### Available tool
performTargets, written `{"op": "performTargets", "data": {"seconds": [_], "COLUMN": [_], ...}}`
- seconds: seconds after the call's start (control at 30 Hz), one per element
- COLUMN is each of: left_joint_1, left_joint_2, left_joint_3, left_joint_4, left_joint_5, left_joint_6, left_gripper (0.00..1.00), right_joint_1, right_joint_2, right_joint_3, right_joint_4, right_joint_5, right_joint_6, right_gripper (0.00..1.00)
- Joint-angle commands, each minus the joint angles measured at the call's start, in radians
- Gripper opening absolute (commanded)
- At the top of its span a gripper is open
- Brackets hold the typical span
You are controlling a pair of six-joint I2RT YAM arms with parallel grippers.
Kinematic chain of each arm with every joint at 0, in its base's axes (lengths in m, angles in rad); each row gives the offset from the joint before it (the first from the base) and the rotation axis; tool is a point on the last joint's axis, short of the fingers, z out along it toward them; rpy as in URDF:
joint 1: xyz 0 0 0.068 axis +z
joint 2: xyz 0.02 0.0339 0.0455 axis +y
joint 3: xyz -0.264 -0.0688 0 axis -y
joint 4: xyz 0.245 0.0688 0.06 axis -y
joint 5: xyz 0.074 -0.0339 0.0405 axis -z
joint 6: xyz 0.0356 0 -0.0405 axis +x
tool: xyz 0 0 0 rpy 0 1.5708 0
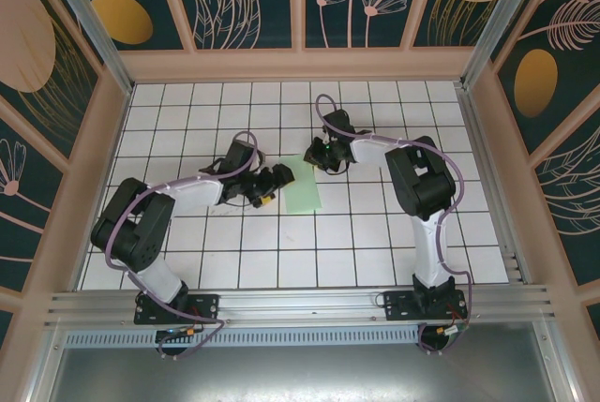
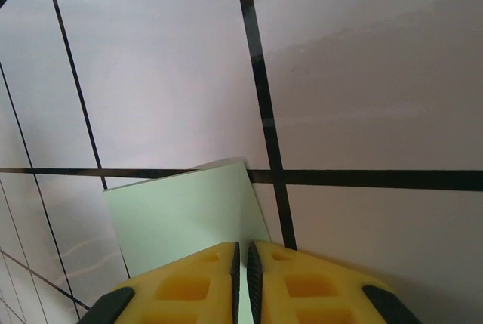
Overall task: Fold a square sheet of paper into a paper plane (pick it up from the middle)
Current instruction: Fold the triangle a second time at the center of the table.
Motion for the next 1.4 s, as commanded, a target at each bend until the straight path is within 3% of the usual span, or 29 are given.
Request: {"op": "performTargets", "data": {"seconds": [0.0,0.23,0.83,1.03,1.23,1.37], "left_joint_1": [-0.027,-0.039,-0.056,-0.057,-0.055,-0.053], "left_joint_2": [-0.015,0.015,0.106,0.084,0.082,0.099], "left_joint_3": [-0.029,-0.035,0.008,0.008,0.000,0.012], "left_joint_4": [0.043,0.069,0.047,0.087,0.142,0.135], "left_joint_5": [0.046,0.076,0.083,0.093,0.094,0.078], "left_joint_6": [-0.071,-0.088,-0.068,-0.066,-0.060,-0.054], "left_gripper": [0.79,0.67,0.68,0.58,0.55,0.44], "right_joint_1": [-0.023,-0.030,-0.033,-0.032,-0.032,-0.034], "right_joint_2": [0.040,0.049,0.056,0.057,0.054,0.039], "right_joint_3": [-0.059,-0.066,-0.068,-0.073,-0.076,-0.088], "right_joint_4": [-0.103,-0.099,-0.099,-0.097,-0.096,-0.076], "right_joint_5": [0.101,0.090,0.077,0.075,0.070,0.045], "right_joint_6": [0.029,0.032,0.029,0.027,0.027,0.028], "right_gripper": [0.17,0.17,0.16,0.16,0.15,0.15]}}
